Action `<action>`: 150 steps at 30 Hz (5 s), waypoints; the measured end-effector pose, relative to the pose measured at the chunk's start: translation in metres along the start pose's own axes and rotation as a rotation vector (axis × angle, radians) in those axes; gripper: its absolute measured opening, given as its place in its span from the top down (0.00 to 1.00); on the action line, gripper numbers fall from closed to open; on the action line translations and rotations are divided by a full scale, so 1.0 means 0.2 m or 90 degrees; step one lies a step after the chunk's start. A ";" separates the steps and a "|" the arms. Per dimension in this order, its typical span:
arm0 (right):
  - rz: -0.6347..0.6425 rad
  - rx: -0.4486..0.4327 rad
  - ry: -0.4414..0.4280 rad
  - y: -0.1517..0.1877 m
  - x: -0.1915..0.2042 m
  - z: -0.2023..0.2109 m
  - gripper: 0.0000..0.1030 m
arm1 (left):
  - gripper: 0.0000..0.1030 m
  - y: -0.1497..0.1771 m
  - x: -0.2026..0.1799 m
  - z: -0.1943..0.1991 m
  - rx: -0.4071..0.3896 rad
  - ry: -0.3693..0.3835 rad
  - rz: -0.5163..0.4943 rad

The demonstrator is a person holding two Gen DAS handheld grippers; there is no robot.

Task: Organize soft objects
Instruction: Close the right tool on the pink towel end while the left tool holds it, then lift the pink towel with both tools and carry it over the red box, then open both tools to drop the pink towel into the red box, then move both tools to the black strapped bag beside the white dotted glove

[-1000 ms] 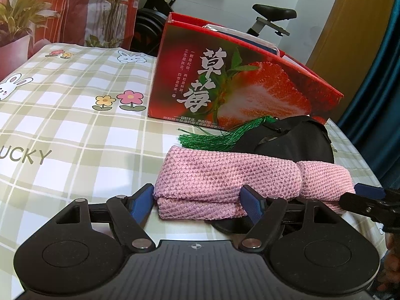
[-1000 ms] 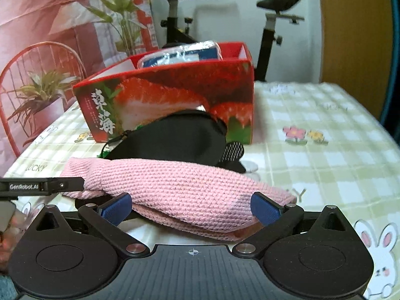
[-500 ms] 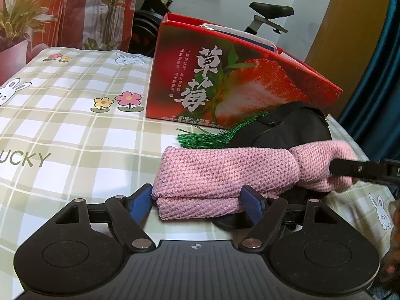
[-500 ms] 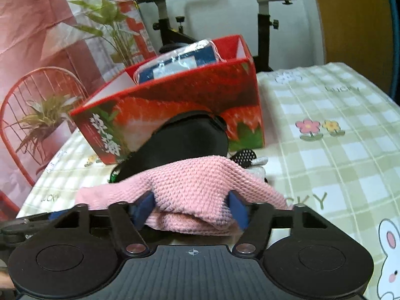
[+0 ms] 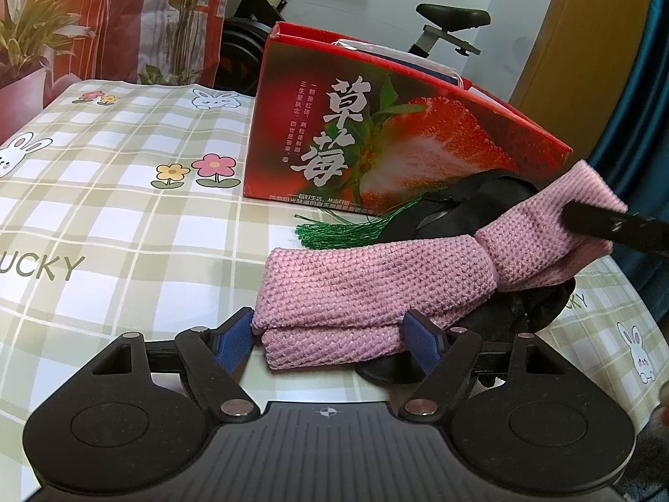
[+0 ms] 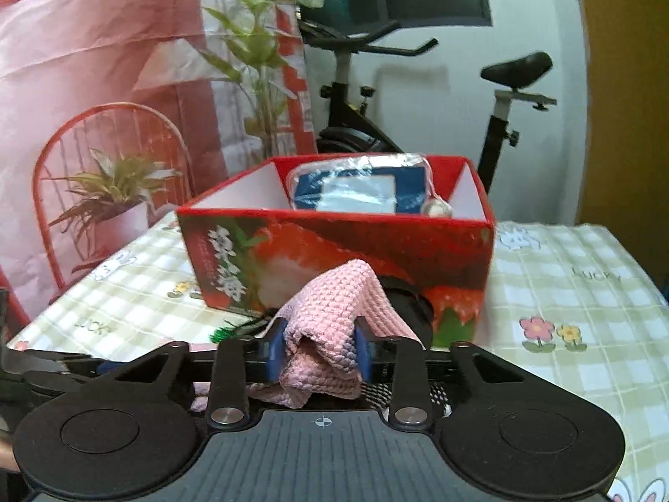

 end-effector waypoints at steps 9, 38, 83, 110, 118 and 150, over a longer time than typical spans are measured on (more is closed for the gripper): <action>-0.104 0.025 -0.009 0.21 -0.12 -0.09 0.80 | 0.22 0.00 0.01 0.00 -0.003 0.005 0.004; -0.124 -0.002 -0.057 0.29 -0.17 -0.11 0.80 | 0.23 -0.09 -0.05 0.05 0.016 -0.018 0.025; -0.038 -0.065 -0.080 0.16 0.03 0.12 0.82 | 0.74 -0.14 -0.13 0.28 -0.122 0.093 0.033; -0.097 -0.025 -0.054 -0.74 -0.13 -0.35 0.82 | 0.74 -1.01 -0.09 0.01 -0.112 0.092 0.035; -0.147 0.133 -0.005 -0.57 -0.13 -0.63 0.82 | 0.73 -0.92 -0.06 -0.22 0.012 0.049 0.036; 0.148 -0.073 0.011 -0.32 -0.08 -0.15 0.24 | 0.00 -0.62 -0.26 0.13 -0.083 -0.021 -0.129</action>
Point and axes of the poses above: each gripper's, at about its wrist camera, not at the fingertips, and z roughly against the way its jaws point, x to its left, y to its underside, the point moved 4 cm from there along -z, roughly the way its jaws point, and after that the axes turned 8 degrees about y, right-handed, at the moved point
